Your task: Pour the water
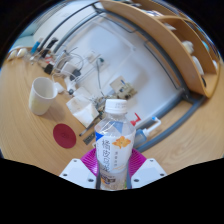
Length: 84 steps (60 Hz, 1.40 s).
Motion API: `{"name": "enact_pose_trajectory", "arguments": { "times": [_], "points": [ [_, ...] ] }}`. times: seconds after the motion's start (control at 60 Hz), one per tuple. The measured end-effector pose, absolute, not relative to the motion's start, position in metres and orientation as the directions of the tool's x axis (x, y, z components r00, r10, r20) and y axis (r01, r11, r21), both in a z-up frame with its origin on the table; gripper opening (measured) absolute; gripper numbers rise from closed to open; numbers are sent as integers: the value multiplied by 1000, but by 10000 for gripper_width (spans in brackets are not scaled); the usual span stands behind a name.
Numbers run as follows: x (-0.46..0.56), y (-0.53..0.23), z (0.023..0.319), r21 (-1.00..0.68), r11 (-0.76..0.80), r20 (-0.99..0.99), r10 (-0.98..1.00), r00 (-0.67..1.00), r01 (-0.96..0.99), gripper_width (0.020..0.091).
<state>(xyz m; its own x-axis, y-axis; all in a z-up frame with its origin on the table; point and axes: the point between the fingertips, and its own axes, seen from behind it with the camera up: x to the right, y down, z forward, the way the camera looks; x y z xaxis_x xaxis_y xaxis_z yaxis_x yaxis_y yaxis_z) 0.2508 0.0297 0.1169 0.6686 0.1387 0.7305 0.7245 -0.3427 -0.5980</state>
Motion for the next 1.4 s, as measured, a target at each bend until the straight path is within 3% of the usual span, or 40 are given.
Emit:
{"name": "enact_pose_trajectory", "arguments": {
  "times": [0.317, 0.583, 0.85, 1.133, 1.4],
  "points": [
    [170, 85, 139, -26, -136, 945, 321, 69, 990, 351],
    [137, 106, 145, 388, 4, 877, 307, -370, 922, 351],
    [117, 118, 145, 618, 48, 755, 243, -609, 785, 359],
    [120, 115, 142, 553, 32, 795, 278, -539, 832, 360],
    [136, 96, 160, -8, -75, 948, 316, 32, 997, 360]
  ]
}}
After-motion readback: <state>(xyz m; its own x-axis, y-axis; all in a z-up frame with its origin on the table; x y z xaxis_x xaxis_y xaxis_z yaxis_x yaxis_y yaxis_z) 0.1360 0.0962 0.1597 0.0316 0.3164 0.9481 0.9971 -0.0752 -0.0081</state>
